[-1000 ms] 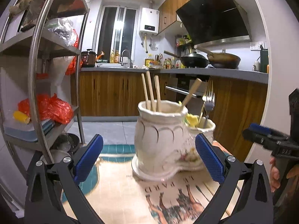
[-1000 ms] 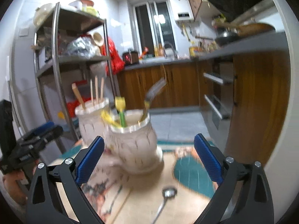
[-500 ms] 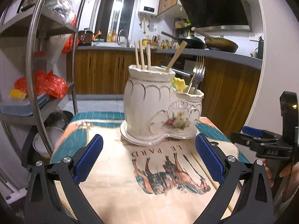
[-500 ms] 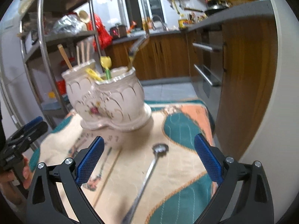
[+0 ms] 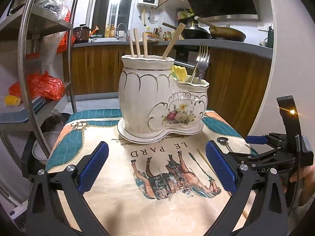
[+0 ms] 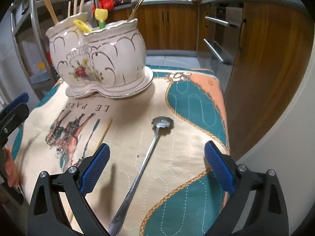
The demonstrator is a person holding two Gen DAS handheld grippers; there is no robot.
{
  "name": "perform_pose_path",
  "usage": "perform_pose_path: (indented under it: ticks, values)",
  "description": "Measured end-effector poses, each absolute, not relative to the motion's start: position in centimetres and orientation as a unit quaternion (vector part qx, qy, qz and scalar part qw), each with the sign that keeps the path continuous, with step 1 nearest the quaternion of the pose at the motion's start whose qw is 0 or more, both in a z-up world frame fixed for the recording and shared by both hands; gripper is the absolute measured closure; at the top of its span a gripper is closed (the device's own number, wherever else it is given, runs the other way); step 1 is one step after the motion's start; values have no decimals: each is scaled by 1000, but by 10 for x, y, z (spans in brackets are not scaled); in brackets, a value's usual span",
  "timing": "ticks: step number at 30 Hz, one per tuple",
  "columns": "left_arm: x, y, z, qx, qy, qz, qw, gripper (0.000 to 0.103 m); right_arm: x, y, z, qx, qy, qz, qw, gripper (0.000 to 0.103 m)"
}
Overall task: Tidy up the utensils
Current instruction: 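Grasp the silver spoon with right while left moves to the last chopstick, then close the left tool on the last chopstick while right lifts the spoon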
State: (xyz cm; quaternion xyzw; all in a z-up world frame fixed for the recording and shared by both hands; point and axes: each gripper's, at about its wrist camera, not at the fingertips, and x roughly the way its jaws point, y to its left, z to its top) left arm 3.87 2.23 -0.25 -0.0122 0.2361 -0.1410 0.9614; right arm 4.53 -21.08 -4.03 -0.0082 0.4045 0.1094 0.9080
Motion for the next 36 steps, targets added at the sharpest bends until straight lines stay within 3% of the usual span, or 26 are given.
perform_pose_path:
  ticks: [2,6,14,19,30,36]
  values:
    - [40,20,-3,-10,238,-142,961,6,49,-207,-43,-17,414,115,903,13]
    - [39,17,-3,-5,236,-146,961,6,56,-199,-45,-36,425,116,897,37]
    - [37,15,-5,4,235,-145,961,6,73,-192,-43,-46,436,122,891,59]
    - [37,13,-6,16,236,-154,959,6,72,-192,-42,-46,433,133,891,84]
    - [43,-13,-8,9,293,-176,940,6,62,-219,-33,13,406,187,894,84]
    - [49,-42,-18,31,357,-184,915,6,44,-222,-30,-23,389,183,903,84]
